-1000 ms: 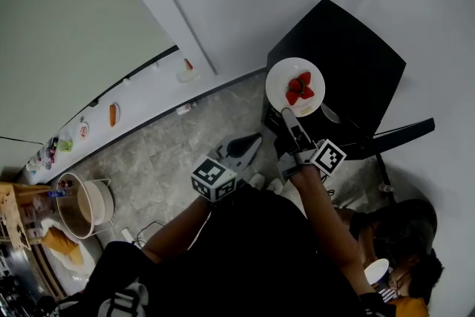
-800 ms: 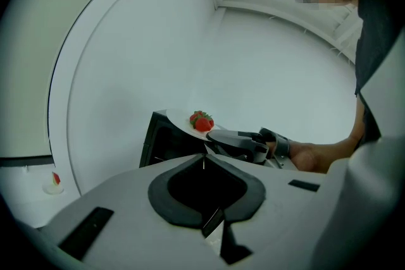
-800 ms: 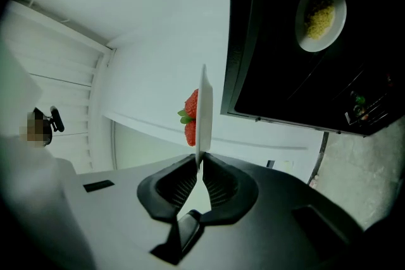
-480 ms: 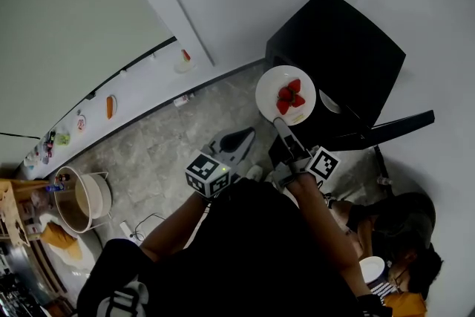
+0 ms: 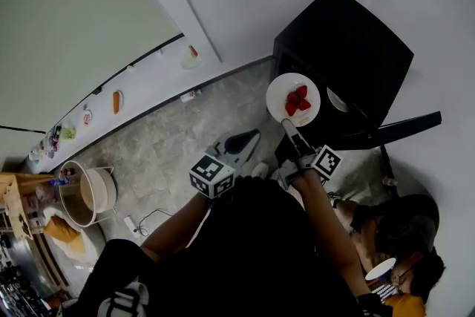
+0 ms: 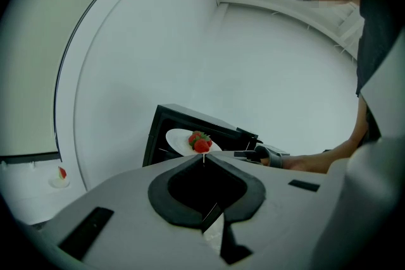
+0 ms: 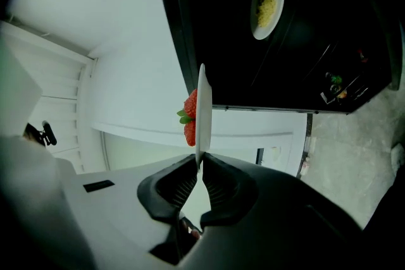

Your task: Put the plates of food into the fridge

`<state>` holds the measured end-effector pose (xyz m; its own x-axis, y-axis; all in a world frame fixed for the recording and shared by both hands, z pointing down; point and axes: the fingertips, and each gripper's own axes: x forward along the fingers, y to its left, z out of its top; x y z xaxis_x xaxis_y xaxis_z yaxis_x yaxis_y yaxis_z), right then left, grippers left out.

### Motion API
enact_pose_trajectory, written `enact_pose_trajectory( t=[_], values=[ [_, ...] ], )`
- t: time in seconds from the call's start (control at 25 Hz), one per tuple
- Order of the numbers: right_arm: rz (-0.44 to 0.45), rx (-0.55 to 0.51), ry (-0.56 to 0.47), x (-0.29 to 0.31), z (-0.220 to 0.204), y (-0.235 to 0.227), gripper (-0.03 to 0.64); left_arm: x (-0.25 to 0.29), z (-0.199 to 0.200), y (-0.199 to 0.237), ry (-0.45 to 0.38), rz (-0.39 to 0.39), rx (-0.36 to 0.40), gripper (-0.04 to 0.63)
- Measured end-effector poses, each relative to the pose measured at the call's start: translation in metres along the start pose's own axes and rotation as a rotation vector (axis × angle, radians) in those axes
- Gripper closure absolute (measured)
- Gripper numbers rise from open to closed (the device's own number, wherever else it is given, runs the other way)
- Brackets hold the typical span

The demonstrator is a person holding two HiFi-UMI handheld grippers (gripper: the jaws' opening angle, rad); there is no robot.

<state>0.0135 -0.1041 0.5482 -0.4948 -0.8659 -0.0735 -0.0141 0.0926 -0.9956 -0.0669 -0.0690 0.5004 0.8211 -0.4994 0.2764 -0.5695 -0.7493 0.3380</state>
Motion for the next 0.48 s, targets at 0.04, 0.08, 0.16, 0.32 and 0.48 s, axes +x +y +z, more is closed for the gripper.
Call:
enact_pose_trajectory(
  t=[0.04, 0.08, 0.16, 0.32, 0.48],
  values=[
    [-0.008, 0.006, -0.009, 0.001, 0.003, -0.005, 0.574, -0.001, 0.000, 0.000, 0.001, 0.000, 0.001, 0.571],
    [-0.018, 0.001, -0.015, 0.002, 0.006, -0.010, 0.574, -0.001, 0.000, 0.000, 0.003, 0.001, 0.002, 0.571],
    [-0.043, -0.018, -0.028, 0.004, 0.015, -0.023, 0.574, -0.001, -0.002, 0.000, 0.008, 0.001, 0.003, 0.571],
    [-0.068, -0.010, -0.057, 0.011, 0.029, -0.047, 0.575, -0.006, -0.001, 0.001, 0.015, 0.003, 0.012, 0.571],
    [-0.107, 0.025, -0.088, 0.020, 0.043, -0.071, 0.575, -0.011, 0.001, 0.006, 0.014, 0.013, 0.014, 0.571]
  ],
)
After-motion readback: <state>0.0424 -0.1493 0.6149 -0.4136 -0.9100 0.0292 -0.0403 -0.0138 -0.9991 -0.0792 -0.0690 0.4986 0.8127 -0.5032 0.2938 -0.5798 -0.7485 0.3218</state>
